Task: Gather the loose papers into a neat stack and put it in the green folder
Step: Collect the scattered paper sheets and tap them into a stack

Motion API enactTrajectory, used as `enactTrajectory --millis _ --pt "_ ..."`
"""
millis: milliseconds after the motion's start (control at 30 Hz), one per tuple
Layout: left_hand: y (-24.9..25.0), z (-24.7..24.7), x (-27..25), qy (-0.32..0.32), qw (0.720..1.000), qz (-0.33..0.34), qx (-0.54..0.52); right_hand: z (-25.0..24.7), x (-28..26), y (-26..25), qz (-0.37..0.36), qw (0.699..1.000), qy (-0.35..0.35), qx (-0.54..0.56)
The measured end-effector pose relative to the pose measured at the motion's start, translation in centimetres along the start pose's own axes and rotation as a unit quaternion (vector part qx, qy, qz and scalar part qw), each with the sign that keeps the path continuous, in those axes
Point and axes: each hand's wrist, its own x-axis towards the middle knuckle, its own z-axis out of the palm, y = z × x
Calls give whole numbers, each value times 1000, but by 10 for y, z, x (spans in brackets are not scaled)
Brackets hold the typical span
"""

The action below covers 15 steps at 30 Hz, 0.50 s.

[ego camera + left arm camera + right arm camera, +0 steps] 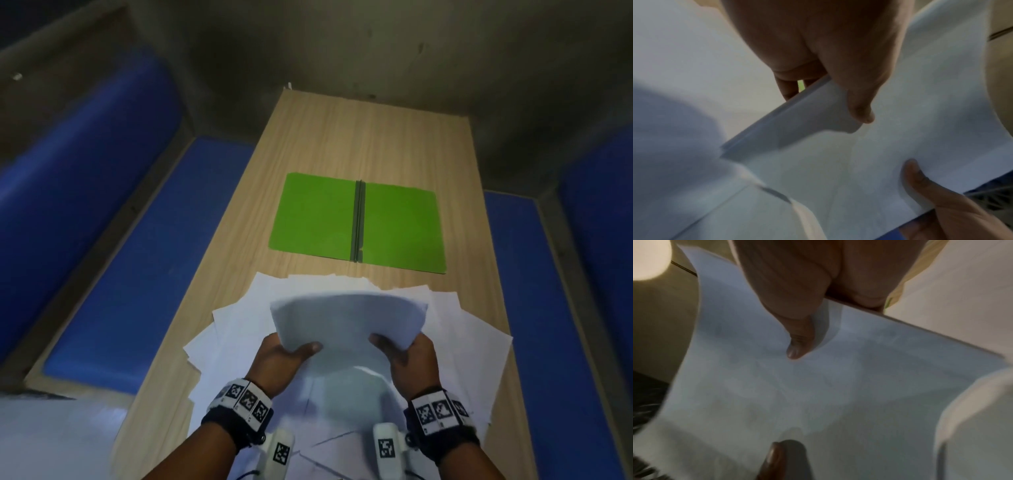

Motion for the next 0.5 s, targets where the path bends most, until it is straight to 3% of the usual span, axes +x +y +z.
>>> enactTrajectory --millis 167,267,367,433,500 --pt "13 -50 2 151 988 14 12 35 17 -19 -21 1000 4 10" --pt "10 -99 -4 247 969 15 -2 71 18 9 84 992 -26 -95" --pt "-5 -143 -17 317 948 -8 -13 111 3 42 169 949 -119 -238" --pt "-18 -163 -30 344 938 -34 4 133 -9 52 163 894 -172 -381" --pt "-26 -174 -46 352 934 -56 32 151 -15 55 156 867 -183 -437"
